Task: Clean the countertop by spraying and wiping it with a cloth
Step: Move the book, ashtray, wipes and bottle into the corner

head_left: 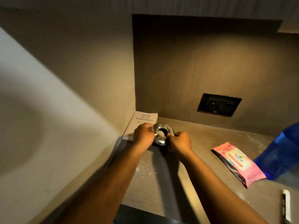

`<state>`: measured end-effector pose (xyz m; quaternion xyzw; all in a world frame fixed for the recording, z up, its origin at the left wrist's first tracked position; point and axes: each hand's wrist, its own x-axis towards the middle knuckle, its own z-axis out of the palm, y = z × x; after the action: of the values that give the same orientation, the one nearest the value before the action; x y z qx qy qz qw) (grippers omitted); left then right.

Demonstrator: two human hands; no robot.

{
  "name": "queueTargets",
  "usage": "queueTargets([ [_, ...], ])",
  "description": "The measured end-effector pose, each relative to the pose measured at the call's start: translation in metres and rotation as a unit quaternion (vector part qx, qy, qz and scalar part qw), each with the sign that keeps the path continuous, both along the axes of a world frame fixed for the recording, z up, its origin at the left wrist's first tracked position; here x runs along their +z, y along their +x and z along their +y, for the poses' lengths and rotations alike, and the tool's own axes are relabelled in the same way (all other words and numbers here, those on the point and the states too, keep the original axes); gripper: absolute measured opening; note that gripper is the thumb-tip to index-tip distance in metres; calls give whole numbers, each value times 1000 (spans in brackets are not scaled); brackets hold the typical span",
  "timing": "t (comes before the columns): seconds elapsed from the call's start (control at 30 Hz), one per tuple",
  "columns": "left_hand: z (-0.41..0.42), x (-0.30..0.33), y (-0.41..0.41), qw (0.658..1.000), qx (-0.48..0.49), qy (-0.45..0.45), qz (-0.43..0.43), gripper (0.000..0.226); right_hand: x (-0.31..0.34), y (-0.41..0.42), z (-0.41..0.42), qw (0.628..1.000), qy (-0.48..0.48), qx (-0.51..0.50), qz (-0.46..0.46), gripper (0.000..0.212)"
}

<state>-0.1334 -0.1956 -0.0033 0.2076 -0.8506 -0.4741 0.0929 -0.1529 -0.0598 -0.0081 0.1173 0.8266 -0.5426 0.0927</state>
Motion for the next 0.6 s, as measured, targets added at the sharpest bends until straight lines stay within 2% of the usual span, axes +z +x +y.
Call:
queueTargets([
  [0.17, -53, 6, 6, 998, 29, -39, -39, 31, 9, -13, -59, 997, -52, 46, -24, 6],
  [0.27, -67, 4, 10, 996, 33, -50, -63, 28, 1, -18, -78, 997, -33, 59, -33, 10],
  [0.37, -65, 1, 15, 995, 35, -35, -84, 29, -11, -20, -85, 997, -26, 58, -39, 3],
  [0.47, -60, 6, 20, 995, 50, -18, -81, 29, -19, -19, -85, 997, -49, 51, -36, 13],
  [0.6, -42, 17, 15, 989, 28, -131, -58, 27, -15, -15, -59, 999, -51, 14, -1, 24],
])
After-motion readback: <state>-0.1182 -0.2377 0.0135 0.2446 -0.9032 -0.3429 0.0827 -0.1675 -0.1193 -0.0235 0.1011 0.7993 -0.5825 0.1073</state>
